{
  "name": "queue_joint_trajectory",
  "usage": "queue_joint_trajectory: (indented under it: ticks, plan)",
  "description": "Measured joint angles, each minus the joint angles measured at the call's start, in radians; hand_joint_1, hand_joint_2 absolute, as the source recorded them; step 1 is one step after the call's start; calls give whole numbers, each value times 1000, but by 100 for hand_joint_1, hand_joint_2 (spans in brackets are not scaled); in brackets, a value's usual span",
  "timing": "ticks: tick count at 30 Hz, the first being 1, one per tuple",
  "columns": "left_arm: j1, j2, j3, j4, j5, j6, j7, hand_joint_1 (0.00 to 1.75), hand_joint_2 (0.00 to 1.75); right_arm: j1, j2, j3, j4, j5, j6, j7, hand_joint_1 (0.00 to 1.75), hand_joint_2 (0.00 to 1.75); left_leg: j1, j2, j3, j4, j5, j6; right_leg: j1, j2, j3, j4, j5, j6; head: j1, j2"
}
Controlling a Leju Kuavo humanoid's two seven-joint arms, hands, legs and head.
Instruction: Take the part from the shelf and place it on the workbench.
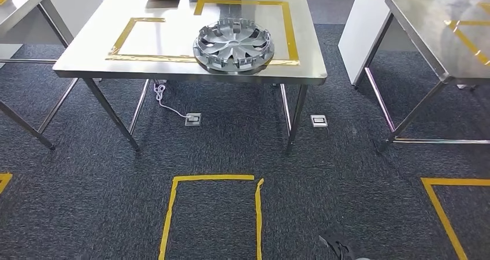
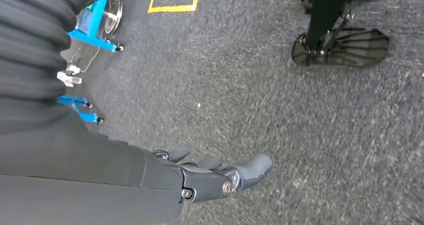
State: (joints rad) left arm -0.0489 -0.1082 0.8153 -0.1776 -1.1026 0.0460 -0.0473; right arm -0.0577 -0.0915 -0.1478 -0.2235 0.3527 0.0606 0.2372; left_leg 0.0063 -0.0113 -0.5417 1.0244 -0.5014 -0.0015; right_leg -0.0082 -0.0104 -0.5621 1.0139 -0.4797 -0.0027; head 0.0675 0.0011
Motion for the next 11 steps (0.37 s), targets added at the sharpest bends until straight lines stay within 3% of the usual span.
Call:
queue_joint_trajectory:
  ticks: [3, 4, 6, 9, 11]
  plan:
    - [13, 6, -39, -7, 70, -3, 3, 0, 175, 17, 7, 0, -4, -24, -5, -15, 0, 175, -1, -1, -2, -5, 6, 5, 1, 1, -2, -4, 3, -37, 0, 0]
    - [20, 8, -60, -12, 105, -4, 4, 0, 175, 24, 11, 0, -7, -35, -7, -22, 0, 175, -2, 0, -2, -4, 7, 7, 1, 1, -2, -5, 6, -38, 0, 0]
    - [34, 13, -108, -23, 184, -7, 7, 0, 175, 42, 18, 0, -15, -61, -10, -40, 0, 175, -4, 1, -5, -2, 8, 11, -1, 2, -3, -8, 14, -25, 0, 0]
    - [51, 23, -177, -40, 288, -8, 11, 0, 175, 63, 27, 1, -26, -92, -12, -61, 0, 175, -7, 2, -10, 0, 9, 14, -4, 3, -4, -12, 21, 10, 0, 0]
    - [58, 28, -208, -48, 332, -9, 13, 0, 175, 72, 31, 2, -31, -106, -13, -71, 0, 175, -7, 2, -11, 1, 10, 14, -6, 3, -5, -13, 22, 21, 0, 0]
